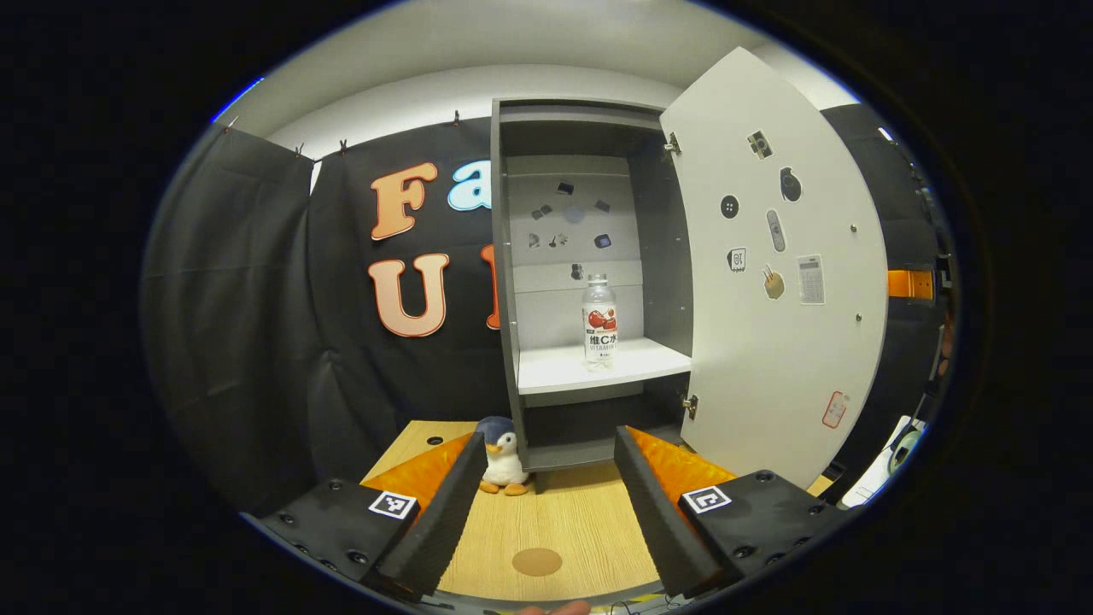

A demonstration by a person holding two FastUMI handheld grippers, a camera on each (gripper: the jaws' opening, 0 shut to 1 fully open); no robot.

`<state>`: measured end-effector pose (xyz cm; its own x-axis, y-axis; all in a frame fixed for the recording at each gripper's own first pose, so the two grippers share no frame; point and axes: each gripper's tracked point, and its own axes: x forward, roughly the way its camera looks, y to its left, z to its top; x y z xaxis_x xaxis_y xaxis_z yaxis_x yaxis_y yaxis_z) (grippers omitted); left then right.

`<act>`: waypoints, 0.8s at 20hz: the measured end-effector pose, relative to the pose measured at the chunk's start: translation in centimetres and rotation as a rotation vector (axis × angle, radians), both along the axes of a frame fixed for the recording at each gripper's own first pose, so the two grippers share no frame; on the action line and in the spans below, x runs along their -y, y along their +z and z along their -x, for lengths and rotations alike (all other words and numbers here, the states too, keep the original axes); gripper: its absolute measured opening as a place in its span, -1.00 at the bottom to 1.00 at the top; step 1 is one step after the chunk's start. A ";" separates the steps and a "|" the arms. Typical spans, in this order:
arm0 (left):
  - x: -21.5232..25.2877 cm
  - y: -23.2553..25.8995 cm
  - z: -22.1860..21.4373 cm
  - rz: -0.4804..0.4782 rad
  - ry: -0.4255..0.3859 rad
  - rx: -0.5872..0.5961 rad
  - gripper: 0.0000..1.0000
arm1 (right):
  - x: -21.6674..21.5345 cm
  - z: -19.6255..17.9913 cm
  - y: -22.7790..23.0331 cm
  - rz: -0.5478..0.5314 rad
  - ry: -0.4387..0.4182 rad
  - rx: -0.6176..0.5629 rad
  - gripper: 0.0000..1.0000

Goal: Open the cabinet door with the right hand, grasp the bottle in the cabinet with the left hand and place it on the coaster, then close the cabinet door with the right hand.

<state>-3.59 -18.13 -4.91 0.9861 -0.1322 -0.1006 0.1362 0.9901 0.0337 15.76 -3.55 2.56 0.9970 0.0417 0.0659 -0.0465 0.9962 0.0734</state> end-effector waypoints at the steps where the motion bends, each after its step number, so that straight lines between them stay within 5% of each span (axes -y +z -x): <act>1: 0.1 0.0 -0.1 0.002 -0.001 0.002 0.99 | 0.1 -0.1 0.0 0.000 0.010 0.001 -0.93; 5: 1.0 -0.2 -1.1 0.026 -0.009 -0.013 0.99 | -0.2 0.2 -0.2 -0.016 0.029 -0.014 -0.89; 6: 1.1 -0.1 -1.4 0.029 -0.007 -0.015 0.99 | -0.3 0.5 -0.2 -0.015 0.025 -0.010 -0.68; 7: 1.2 0.1 -1.8 0.032 -0.009 -0.014 0.94 | -0.1 0.5 -0.1 -0.005 0.017 -0.006 -1.00; 16: 3.2 2.4 -8.1 0.052 -0.078 0.046 0.94 | 1.8 2.0 1.5 0.082 -0.120 0.059 -0.86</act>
<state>4.47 -21.38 -2.50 0.9761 -0.2122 -0.0464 0.2120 0.9772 -0.0096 13.72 -5.31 4.05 0.9895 -0.0701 0.1262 0.0716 0.9974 -0.0074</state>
